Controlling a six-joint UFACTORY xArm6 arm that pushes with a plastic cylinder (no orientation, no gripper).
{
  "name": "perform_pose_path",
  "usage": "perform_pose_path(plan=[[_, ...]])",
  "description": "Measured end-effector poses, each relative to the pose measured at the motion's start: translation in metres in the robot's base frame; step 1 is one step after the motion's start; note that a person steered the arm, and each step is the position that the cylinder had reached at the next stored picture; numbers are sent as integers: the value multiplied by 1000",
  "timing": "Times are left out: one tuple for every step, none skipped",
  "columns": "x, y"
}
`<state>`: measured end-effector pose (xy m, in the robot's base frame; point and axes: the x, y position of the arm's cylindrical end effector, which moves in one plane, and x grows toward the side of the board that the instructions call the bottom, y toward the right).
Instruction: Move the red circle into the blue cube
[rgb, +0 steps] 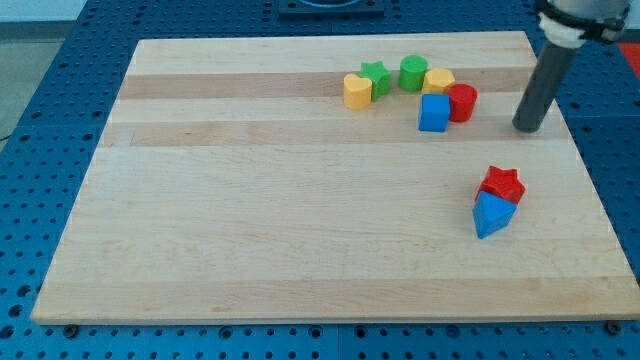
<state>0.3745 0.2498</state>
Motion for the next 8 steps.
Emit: perform_pose_path(plan=[[-22,-1],[-31,-10],[-31,-23],[-31,-31],[-31,-35],[-31,-38],[-31,-46],[-31,-61]])
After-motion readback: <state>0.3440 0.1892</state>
